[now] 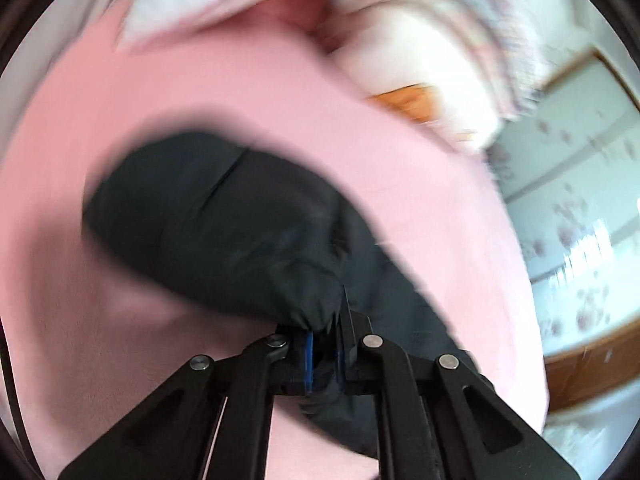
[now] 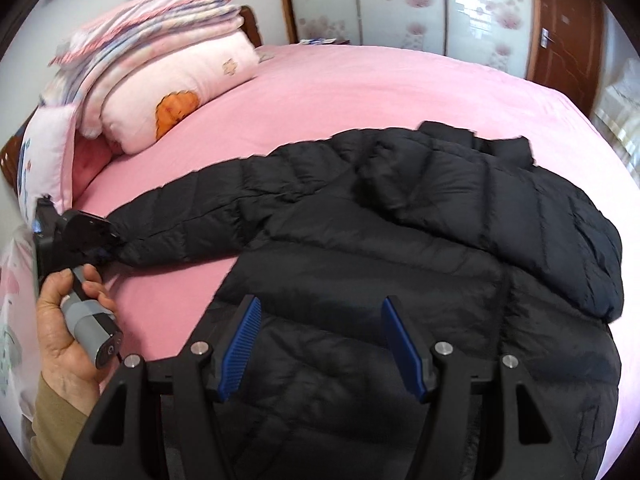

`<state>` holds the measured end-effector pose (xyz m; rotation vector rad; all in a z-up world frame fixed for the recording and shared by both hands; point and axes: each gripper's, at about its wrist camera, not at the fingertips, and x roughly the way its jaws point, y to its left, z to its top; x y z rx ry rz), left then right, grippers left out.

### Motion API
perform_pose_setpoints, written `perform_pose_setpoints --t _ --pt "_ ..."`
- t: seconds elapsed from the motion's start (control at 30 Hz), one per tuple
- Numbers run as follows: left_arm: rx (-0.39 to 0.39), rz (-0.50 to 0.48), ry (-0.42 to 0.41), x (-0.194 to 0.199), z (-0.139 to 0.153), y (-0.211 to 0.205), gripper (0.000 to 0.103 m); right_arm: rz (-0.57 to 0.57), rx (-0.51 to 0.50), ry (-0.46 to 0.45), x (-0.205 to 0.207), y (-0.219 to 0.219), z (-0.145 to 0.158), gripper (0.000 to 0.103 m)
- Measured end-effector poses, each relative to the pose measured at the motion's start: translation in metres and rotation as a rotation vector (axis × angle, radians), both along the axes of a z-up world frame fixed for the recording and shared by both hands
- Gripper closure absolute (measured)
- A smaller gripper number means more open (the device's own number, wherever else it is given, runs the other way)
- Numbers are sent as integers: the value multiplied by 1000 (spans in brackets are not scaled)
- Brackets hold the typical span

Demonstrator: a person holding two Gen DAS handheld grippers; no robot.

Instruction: Fold large clothes

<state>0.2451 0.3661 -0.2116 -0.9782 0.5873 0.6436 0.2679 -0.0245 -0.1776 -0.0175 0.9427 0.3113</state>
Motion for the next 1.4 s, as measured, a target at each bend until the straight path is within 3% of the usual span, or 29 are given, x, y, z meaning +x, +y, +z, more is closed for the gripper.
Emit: perform_pose_setpoints --t 0.13,0.2,0.3,0.33,0.47,0.57,0.67,0.8,0.97,1.0,1.07,1.17,1.27,1.4 --pt "201 -179 -106 39 78 -71 97 -60 40 -19 -1 -32 10 40" --pt "308 -312 -170 60 113 -127 97 -101 59 -35 -1 -53 17 40" --pt "432 -494 -237 79 143 -204 97 -174 83 -64 -4 -87 28 40" --pt "486 -609 -251 90 147 -250 97 -214 89 -80 -6 -104 33 40" --pt "575 -909 -186 114 122 -361 95 -343 97 -106 -13 -161 44 40" --pt "632 -1114 -49 130 77 -431 79 -426 89 -112 -19 -200 45 40" --pt "668 -1233 102 127 27 -473 69 -492 79 -100 -25 -232 40 40" --pt "648 -1266 115 108 13 -476 40 -536 91 -76 -31 -256 31 40" --pt "604 -1263 102 78 28 -431 34 -505 112 -58 -31 -253 26 40" --pt "584 -1248 101 58 35 -416 32 -487 120 -59 -30 -249 27 40" --pt "552 -1182 118 32 47 -383 30 -447 121 -63 -26 -236 30 40" --pt "536 -1034 185 25 60 -333 29 -360 111 -88 -20 -208 41 40" --pt "538 -876 269 31 57 -290 29 -263 44 -130 -6 -171 53 39" --pt "496 -780 317 34 41 -248 29 -142 -49 -165 19 -115 62 35"
